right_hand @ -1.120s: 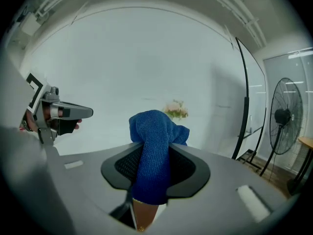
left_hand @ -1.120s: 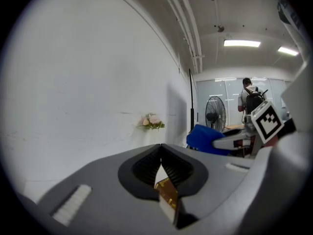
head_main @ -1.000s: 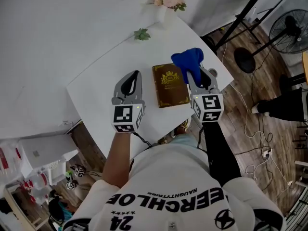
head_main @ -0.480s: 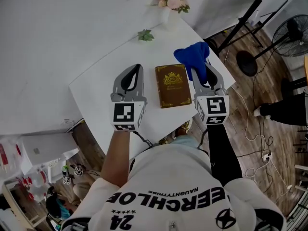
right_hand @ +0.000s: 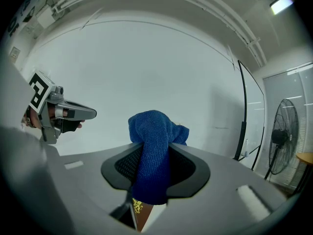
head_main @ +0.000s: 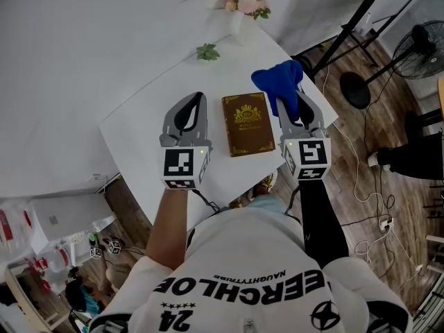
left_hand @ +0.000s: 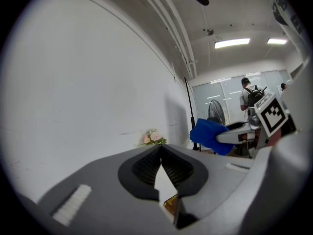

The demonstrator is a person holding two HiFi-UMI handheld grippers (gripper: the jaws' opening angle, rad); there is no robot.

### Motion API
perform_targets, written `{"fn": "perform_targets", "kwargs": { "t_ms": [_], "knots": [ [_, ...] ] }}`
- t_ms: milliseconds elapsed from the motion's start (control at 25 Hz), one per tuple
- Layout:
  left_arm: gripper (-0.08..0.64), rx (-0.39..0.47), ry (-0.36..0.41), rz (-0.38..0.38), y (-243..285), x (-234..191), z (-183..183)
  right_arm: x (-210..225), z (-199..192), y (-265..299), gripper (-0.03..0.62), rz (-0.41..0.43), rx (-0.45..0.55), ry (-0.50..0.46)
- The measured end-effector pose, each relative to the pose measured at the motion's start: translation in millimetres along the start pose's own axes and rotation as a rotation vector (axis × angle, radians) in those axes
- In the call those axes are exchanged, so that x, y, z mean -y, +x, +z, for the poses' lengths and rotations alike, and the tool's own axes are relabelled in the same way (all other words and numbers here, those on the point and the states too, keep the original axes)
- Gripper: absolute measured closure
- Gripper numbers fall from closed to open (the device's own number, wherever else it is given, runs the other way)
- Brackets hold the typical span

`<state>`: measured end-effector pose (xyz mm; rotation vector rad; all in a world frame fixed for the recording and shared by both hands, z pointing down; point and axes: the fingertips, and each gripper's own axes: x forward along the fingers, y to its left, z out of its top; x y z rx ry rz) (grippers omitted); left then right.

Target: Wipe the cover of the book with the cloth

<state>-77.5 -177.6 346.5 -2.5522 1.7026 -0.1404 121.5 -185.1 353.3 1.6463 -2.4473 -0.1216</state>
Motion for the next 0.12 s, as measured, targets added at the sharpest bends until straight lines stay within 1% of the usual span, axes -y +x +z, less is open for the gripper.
{"fn": "perform_targets", "kwargs": {
  "t_ms": [120],
  "knots": [
    [0.502, 0.0, 0.001, -0.002, 1.9, 2.6, 1.0, 2.0, -0.6, -0.5, 0.463, -0.001, -0.001, 0.001]
  ]
}}
